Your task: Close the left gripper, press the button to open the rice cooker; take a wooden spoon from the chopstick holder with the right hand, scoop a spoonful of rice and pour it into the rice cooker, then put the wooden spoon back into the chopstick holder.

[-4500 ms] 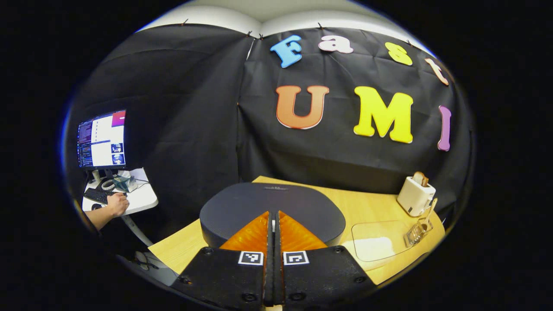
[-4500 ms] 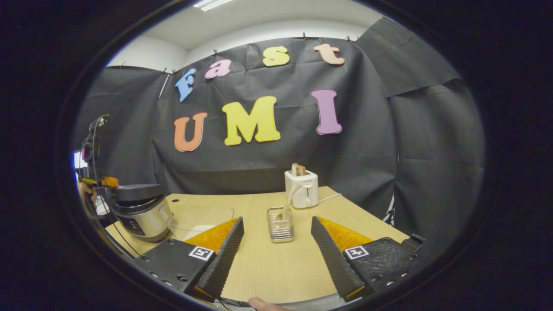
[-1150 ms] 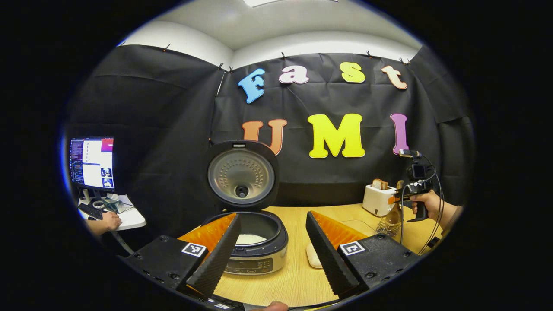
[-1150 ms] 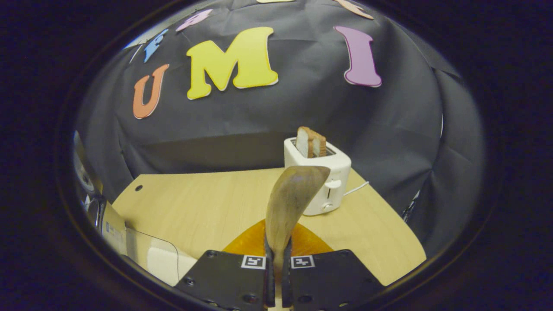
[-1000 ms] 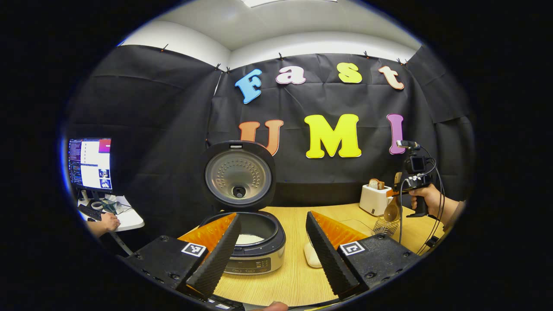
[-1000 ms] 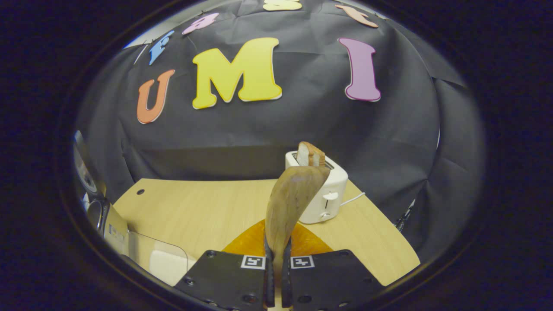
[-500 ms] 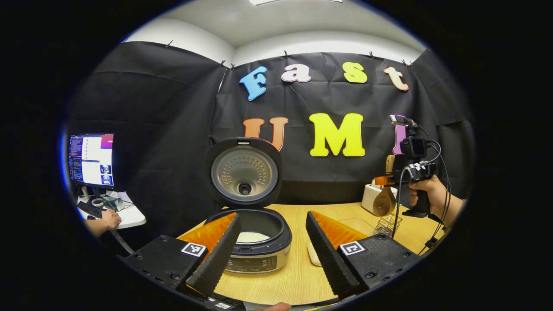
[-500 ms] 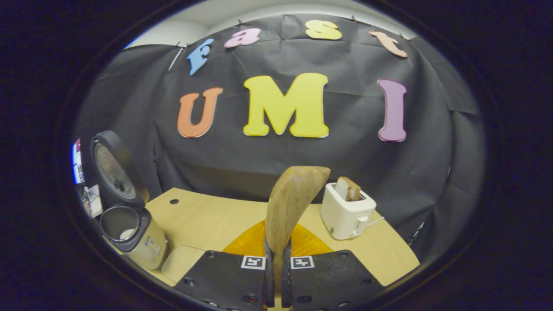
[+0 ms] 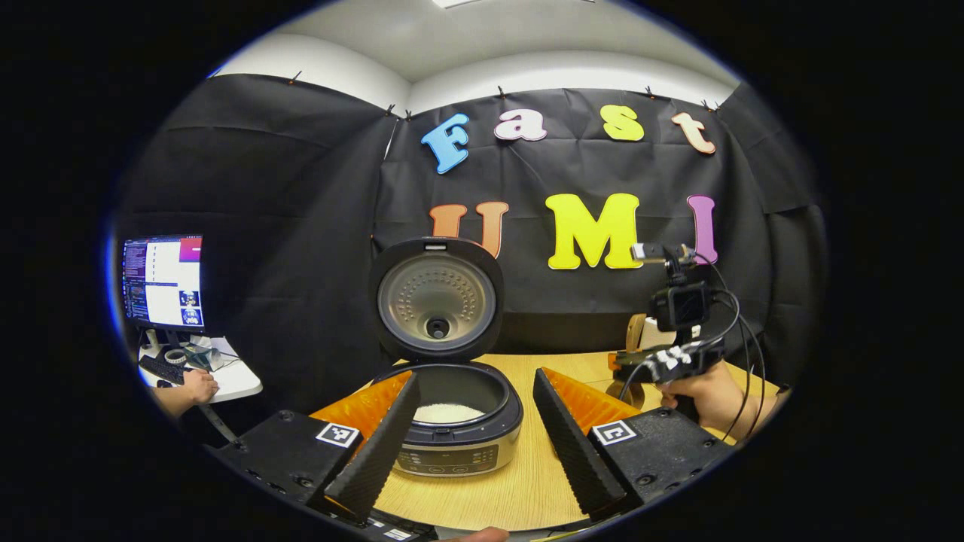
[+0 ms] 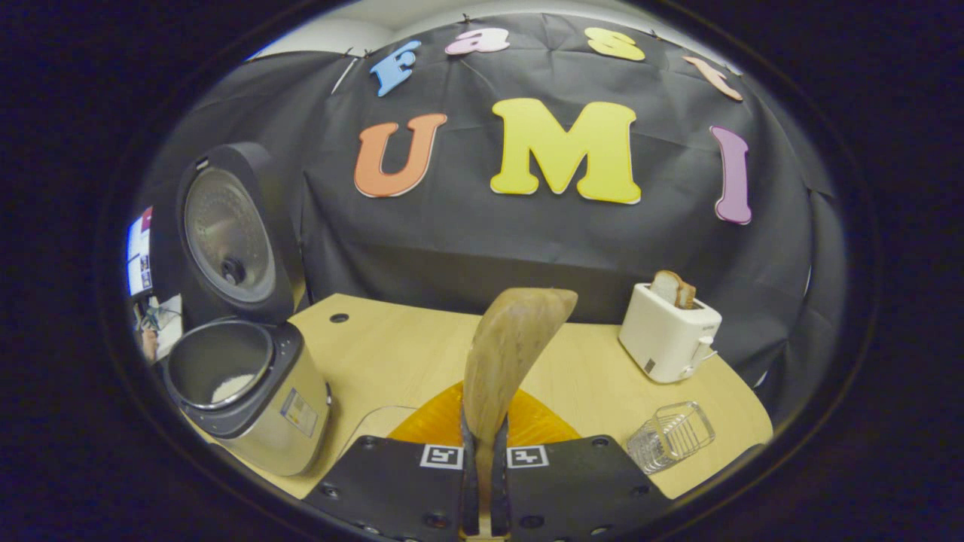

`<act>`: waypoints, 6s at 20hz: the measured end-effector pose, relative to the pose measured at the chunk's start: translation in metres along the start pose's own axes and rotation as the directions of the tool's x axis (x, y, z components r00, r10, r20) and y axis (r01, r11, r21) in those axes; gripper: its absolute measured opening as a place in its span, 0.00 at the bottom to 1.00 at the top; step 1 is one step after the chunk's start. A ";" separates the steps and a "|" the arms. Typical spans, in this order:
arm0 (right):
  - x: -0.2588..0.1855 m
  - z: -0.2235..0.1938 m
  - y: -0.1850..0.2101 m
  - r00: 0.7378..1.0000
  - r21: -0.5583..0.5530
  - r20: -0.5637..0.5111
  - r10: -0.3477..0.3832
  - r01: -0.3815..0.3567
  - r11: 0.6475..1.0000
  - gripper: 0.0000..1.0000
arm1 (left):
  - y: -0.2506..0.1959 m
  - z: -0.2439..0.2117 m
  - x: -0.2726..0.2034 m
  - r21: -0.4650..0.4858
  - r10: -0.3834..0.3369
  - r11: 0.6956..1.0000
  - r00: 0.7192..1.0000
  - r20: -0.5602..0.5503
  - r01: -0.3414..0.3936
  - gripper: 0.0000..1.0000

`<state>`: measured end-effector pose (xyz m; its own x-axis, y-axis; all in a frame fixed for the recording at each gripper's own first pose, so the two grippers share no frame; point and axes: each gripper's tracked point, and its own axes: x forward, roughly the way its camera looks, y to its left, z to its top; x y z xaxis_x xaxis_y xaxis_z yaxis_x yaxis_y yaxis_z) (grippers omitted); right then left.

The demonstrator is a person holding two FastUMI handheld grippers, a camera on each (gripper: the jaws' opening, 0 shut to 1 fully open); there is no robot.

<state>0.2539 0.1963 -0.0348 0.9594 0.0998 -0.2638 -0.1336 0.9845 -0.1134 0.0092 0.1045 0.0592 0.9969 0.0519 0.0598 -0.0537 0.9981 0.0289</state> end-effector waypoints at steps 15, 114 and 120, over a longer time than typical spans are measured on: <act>0.015 -0.042 -0.028 0.978 0.001 0.010 -0.207 0.207 0.978 0.07 | -0.003 -0.005 0.008 -0.037 0.000 0.999 1.000 -0.016 -0.001 0.96; -0.069 0.136 0.245 0.965 -0.174 0.081 0.251 -0.234 0.957 0.08 | 0.115 -0.010 0.000 0.009 0.246 0.969 0.969 -0.023 -0.246 0.97; -0.082 0.142 0.254 0.956 -0.325 0.159 0.247 -0.186 0.927 0.08 | 0.130 -0.017 0.004 0.042 0.307 0.951 0.951 -0.047 -0.305 0.98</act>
<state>0.1761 0.4586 0.0940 0.9236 0.3616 -0.1274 -0.3826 0.8479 -0.3670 0.0076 0.2348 0.0460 0.9339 0.3570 0.0193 -0.3576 0.9325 0.0507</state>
